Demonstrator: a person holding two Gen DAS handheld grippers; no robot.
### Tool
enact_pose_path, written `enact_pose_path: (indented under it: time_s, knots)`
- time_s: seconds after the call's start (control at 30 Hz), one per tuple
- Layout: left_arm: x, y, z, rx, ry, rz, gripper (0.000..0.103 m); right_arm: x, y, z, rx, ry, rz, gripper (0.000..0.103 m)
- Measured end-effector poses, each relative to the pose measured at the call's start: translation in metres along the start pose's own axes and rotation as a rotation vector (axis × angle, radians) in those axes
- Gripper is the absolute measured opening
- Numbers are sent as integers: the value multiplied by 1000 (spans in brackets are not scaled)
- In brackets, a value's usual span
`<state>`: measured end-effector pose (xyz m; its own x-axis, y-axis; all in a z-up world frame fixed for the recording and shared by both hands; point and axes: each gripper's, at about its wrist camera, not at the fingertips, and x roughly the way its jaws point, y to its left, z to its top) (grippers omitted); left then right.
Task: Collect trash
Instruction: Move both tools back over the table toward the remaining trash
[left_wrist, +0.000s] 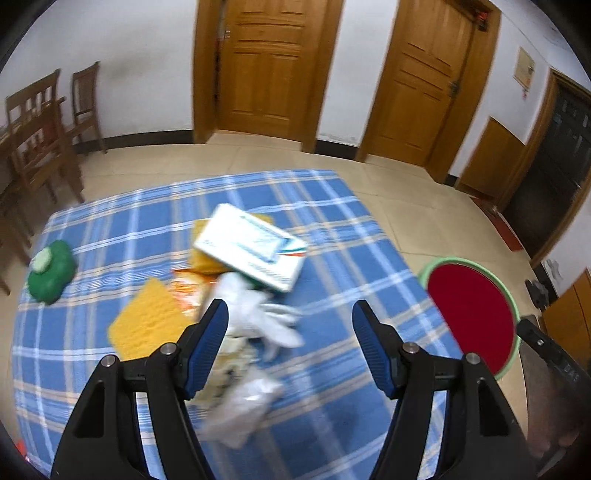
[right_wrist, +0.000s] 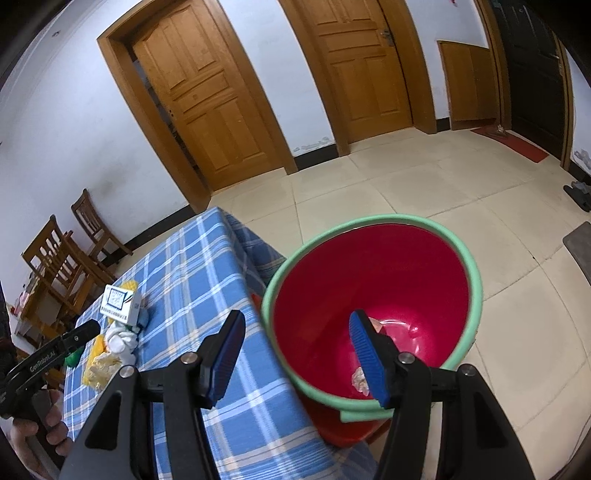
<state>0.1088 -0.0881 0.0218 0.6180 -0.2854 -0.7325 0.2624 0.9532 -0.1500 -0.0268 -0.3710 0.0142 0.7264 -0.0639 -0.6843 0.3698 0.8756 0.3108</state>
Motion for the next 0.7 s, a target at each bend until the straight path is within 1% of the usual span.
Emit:
enact_pose_path:
  time_s: [0.17,0.3,0.43,0.7]
  knots:
    - [0,35,-1,-48,1,51,70,1,14,-3,-21,11,4,62]
    - [5,60,-4,-86,19,88,72,2,22,-6,-31,21,1,62]
    - [15,85,-10,-124,51,102,72,4,31,-8,-43,34,-3,62]
    - [34,116,-22,-200,102,108,73,12,52,-11,-84,60,-6,62]
